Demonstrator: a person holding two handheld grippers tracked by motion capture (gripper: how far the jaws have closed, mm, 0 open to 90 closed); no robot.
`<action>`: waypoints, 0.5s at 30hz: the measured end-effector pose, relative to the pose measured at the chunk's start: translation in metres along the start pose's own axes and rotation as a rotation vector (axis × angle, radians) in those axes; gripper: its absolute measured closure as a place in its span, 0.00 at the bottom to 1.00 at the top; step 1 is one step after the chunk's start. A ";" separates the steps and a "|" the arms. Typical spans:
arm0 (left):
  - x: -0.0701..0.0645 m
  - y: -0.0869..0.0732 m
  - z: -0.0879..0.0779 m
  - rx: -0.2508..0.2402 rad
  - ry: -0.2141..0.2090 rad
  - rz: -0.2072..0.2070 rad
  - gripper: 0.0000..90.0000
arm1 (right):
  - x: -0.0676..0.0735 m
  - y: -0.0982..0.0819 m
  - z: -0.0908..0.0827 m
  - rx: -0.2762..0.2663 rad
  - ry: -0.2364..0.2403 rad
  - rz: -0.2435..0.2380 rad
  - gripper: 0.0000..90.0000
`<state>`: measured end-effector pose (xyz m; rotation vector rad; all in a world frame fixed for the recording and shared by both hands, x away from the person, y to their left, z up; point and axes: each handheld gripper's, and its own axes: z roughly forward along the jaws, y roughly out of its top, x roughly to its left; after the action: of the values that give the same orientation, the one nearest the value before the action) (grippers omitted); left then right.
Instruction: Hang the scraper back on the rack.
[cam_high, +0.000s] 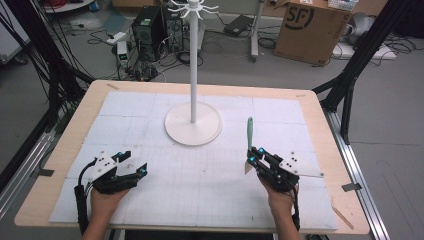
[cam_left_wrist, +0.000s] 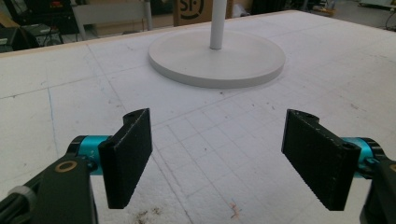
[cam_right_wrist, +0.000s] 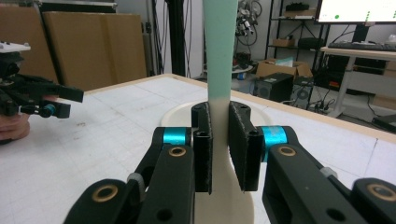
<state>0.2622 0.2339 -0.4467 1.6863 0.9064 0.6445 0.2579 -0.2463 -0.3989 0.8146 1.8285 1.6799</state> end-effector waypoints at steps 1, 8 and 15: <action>0.000 0.000 0.000 -0.001 0.000 0.000 0.28 | 0.000 0.000 0.000 -0.002 -0.006 0.000 0.89; 0.000 0.000 0.000 0.000 0.001 0.000 0.28 | -0.003 -0.001 -0.002 -0.011 -0.014 0.006 0.89; 0.000 0.000 0.000 0.000 -0.002 -0.002 0.28 | -0.004 -0.001 -0.002 -0.021 -0.011 0.005 0.89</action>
<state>0.2624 0.2337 -0.4468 1.6859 0.9071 0.6414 0.2593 -0.2506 -0.3998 0.8188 1.7995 1.6919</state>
